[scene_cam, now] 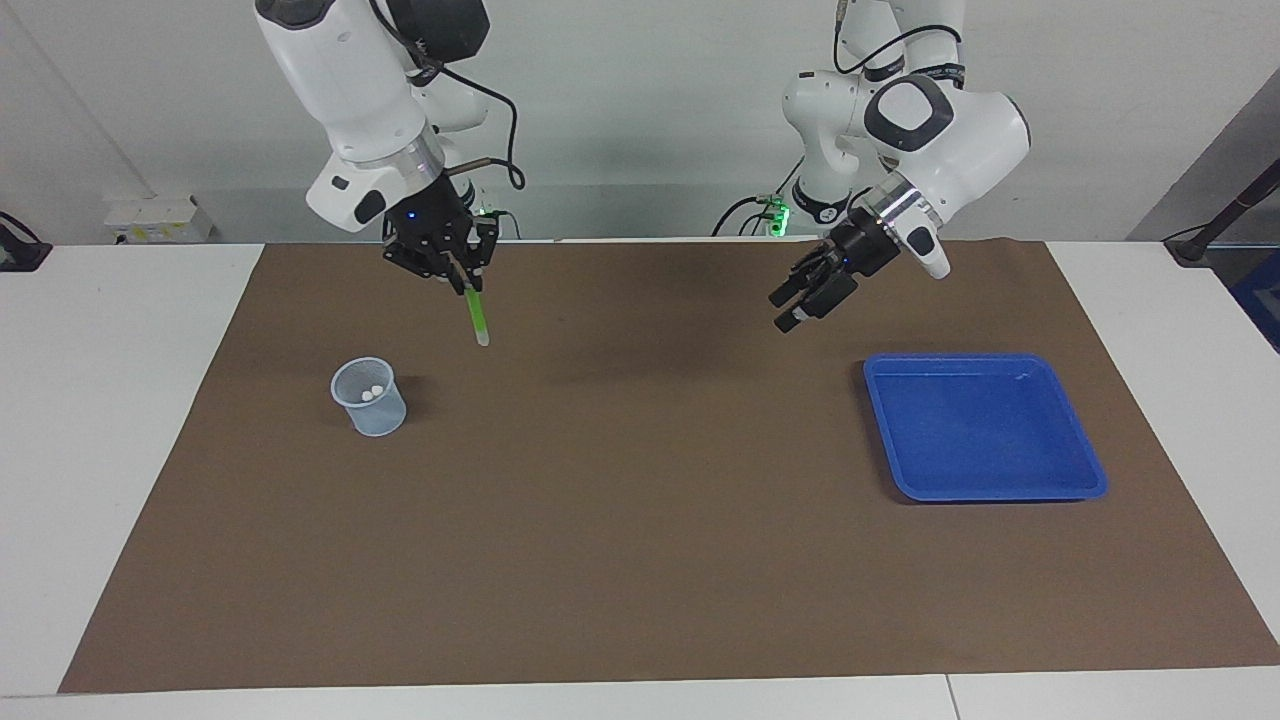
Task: Right arm passes pens to left for tray arrangement
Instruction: 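Carry the green pen toward the left gripper while the left gripper approaches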
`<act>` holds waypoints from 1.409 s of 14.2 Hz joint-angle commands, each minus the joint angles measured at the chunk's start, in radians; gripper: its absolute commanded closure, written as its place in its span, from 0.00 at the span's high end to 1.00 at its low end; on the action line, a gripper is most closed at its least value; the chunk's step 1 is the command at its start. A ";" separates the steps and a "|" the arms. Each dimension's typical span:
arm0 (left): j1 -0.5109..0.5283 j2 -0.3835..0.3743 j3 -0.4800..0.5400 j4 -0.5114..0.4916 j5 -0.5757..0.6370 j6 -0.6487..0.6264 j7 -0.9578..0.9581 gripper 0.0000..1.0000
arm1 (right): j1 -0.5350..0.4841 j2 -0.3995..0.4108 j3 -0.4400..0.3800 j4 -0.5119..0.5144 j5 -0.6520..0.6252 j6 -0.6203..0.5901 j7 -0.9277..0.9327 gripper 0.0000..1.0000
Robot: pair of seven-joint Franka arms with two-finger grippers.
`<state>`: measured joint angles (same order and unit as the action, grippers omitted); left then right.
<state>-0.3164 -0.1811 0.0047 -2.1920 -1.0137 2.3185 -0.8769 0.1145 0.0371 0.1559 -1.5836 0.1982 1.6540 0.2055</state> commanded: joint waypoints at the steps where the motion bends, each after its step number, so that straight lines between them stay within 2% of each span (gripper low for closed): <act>1: -0.041 -0.018 0.011 -0.012 -0.036 0.059 -0.101 1.00 | -0.007 0.012 0.017 0.011 0.129 0.058 0.093 0.00; 4: -0.084 -0.018 0.008 -0.011 -0.065 0.117 -0.172 1.00 | 0.008 0.012 0.017 -0.006 0.274 0.151 0.185 0.00; 7: -0.133 -0.018 -0.006 -0.011 -0.066 0.165 -0.244 1.00 | 0.072 0.003 0.017 -0.044 0.297 0.248 0.239 0.00; 11: -0.176 -0.017 -0.031 -0.005 -0.068 0.244 -0.313 0.99 | 0.171 -0.023 0.017 -0.136 0.343 0.450 0.386 0.00; 14: -0.210 -0.017 -0.031 -0.008 -0.068 0.271 -0.335 0.99 | 0.177 -0.023 0.017 -0.138 0.397 0.477 0.431 0.00; 17: -0.236 -0.017 -0.032 -0.014 -0.068 0.280 -0.366 0.95 | 0.218 -0.025 0.017 -0.156 0.412 0.556 0.514 0.00; 20: -0.273 -0.015 -0.035 -0.015 -0.068 0.358 -0.396 0.94 | 0.240 -0.032 0.017 -0.174 0.414 0.598 0.545 0.00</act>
<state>-0.5539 -0.1828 -0.0361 -2.1915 -1.0644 2.6203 -1.2478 0.3481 0.0398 0.1752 -1.7087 0.5843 2.2180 0.7365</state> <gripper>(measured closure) 0.000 0.811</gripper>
